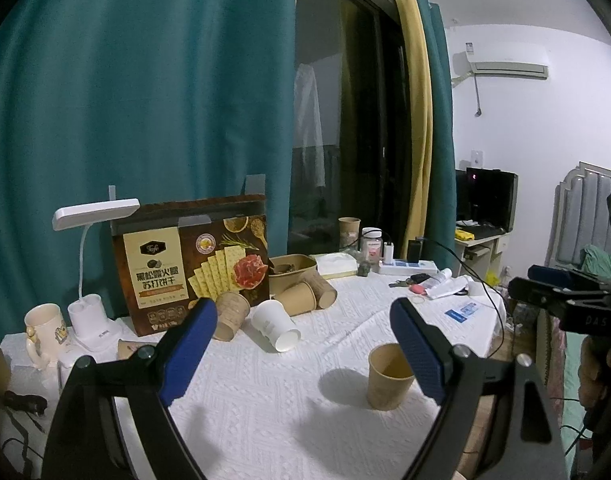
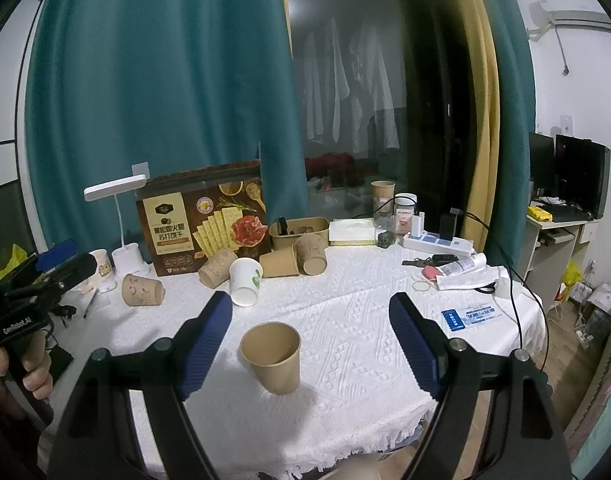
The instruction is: Flip cup upright
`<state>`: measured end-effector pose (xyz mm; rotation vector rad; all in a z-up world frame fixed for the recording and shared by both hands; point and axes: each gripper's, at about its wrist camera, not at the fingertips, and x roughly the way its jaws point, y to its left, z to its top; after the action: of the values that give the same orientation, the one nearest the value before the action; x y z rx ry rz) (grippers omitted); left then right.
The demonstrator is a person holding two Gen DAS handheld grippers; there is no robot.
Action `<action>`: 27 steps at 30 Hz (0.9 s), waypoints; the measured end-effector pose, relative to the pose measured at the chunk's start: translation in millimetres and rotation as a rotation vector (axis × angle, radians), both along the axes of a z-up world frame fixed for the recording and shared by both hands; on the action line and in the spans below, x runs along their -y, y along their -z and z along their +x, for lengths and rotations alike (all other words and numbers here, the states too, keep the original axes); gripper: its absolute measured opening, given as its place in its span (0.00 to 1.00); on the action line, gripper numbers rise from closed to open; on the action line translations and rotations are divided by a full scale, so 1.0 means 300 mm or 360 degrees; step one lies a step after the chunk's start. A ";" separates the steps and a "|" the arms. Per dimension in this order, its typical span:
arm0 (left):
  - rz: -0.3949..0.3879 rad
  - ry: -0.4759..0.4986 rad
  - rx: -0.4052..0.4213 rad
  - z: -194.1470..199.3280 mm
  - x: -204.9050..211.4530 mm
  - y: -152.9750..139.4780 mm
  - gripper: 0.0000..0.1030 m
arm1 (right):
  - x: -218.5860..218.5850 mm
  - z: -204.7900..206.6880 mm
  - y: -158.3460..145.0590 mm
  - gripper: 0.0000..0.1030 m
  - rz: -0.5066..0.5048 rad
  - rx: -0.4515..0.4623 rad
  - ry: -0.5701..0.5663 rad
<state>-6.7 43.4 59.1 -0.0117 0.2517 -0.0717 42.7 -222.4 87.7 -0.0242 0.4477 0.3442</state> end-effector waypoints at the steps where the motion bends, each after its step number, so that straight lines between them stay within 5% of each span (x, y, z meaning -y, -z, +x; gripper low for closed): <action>1: -0.0002 0.0003 -0.0005 -0.002 0.001 0.006 0.86 | -0.002 -0.001 0.001 0.77 -0.0001 -0.0002 -0.0003; 27: 0.0000 0.0008 -0.0006 -0.012 0.006 0.016 0.86 | -0.025 -0.015 0.013 0.76 0.0004 -0.0012 -0.0013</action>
<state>-10.4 41.7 54.2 -0.0110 0.2555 -0.0768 38.3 -214.9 83.8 -0.0224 0.4550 0.3532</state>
